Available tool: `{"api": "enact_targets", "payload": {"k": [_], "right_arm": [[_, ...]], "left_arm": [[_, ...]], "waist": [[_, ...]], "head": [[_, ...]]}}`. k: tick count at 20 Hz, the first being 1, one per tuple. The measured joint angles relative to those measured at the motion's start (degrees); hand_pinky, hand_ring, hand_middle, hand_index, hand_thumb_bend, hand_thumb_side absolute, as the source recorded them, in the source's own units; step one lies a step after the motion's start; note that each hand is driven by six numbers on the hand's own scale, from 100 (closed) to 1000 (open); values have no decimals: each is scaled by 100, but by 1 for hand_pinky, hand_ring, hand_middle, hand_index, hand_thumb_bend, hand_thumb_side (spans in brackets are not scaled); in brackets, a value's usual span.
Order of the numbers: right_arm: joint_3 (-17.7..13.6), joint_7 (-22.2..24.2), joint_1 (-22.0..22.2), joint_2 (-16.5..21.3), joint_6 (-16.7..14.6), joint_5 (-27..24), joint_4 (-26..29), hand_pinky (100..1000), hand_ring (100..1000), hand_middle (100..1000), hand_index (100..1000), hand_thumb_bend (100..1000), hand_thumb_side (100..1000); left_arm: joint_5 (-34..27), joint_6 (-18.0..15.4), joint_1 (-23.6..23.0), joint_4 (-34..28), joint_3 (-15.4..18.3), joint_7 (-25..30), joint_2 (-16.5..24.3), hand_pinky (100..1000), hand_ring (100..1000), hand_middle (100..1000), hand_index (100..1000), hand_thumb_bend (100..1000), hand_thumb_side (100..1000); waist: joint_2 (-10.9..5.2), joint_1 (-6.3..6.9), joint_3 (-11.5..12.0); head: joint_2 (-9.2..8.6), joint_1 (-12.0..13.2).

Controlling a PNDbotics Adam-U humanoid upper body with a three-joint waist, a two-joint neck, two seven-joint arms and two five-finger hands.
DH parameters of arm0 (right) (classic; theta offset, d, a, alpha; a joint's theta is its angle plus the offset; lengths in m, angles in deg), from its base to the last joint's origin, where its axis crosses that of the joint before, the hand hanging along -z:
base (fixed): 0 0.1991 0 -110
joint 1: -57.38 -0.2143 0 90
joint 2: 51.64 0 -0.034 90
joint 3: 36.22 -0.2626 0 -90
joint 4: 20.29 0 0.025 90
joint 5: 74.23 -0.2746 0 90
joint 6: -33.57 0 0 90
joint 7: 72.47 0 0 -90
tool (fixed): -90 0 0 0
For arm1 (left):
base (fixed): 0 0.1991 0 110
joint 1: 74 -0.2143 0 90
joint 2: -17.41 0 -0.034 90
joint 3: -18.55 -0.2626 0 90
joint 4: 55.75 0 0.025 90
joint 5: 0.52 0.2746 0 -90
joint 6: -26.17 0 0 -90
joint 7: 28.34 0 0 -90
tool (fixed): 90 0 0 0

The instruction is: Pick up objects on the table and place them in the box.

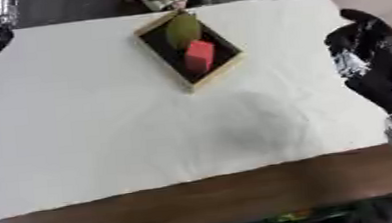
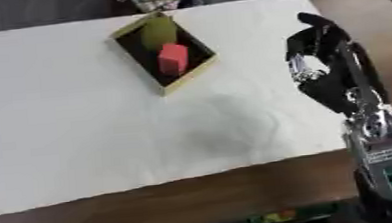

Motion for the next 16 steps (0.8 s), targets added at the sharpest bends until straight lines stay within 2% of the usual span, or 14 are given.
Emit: {"api": "enact_targets", "payload": {"k": [4, 7, 16], "right_arm": [[3, -43, 7, 1, -7, -34, 0, 708, 695, 614, 885, 100, 463], [14, -42, 24, 1, -8, -50, -1, 707, 694, 613, 885, 100, 466], [41, -42, 25, 1, -15, -79, -2, 705, 691, 611, 884, 100, 471]], "left_arm": [[192, -200, -568, -102, 196, -142, -515, 622, 644, 620, 788, 100, 559], [339, -294, -985, -332, 248, -174, -738, 620, 641, 616, 787, 100, 570], [445, -299, -1170, -502, 288, -153, -959, 611, 626, 602, 783, 100, 591]], "waist": [[-4, 61, 43], [-22, 64, 21], [-21, 51, -12]], "head": [[0, 95], [0, 187], [0, 255]]}}
